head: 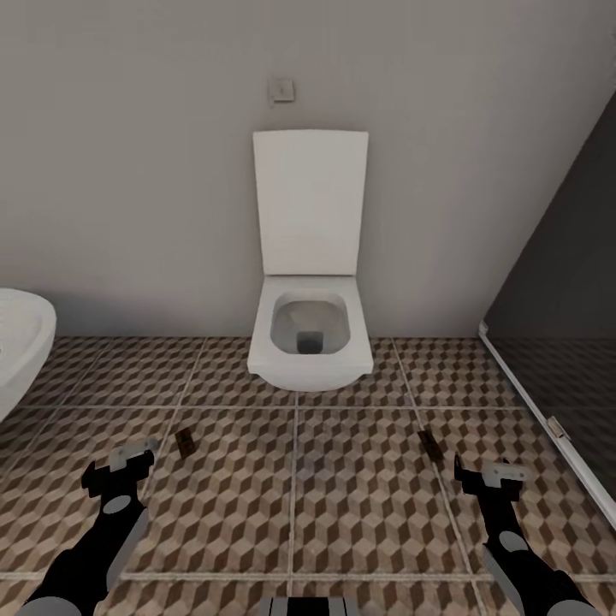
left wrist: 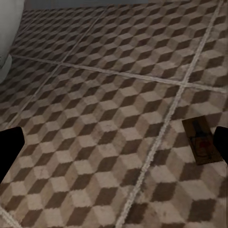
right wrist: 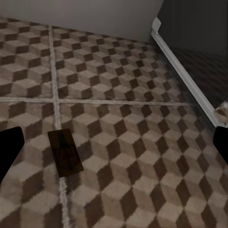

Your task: Take the four mousetraps from the cabinet in the bathroom and place them on the bathroom floor. Make sure all four end up on the same floor surface, and ensure that at least two of them are either under or directly next to the same bathroom sink.

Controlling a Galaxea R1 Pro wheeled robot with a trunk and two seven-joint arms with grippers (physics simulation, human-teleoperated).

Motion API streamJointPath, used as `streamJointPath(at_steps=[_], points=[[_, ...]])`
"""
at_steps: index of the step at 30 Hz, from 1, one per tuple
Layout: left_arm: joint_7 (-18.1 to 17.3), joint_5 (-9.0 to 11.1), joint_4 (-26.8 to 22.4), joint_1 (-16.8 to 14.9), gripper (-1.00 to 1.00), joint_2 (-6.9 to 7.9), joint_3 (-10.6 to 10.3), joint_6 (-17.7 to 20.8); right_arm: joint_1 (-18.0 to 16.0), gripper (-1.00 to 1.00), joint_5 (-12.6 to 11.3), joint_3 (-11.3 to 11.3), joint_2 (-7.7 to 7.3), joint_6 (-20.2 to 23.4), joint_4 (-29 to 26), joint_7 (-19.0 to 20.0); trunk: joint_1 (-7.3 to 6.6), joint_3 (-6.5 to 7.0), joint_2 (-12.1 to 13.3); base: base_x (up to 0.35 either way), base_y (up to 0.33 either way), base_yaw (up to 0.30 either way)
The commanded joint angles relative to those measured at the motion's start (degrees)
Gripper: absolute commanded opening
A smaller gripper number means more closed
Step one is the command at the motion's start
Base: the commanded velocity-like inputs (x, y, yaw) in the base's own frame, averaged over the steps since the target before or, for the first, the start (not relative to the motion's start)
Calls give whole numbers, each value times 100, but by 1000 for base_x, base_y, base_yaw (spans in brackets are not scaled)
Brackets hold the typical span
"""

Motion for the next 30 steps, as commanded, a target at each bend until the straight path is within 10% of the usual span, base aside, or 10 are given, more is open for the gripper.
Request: streamJointPath(at_steps=[1, 30], points=[[16, 58, -4, -1, 100, 2, -11, -18, -3, 100, -45, 48, -7, -18, 3, -35, -3, 19, 0, 0, 0, 0], [16, 58, -5, -1, 100, -5, -11, -18, -3, 100, -45, 53, -7, -18, 3, -35, -78, 661, 39, 0, 0, 0]])
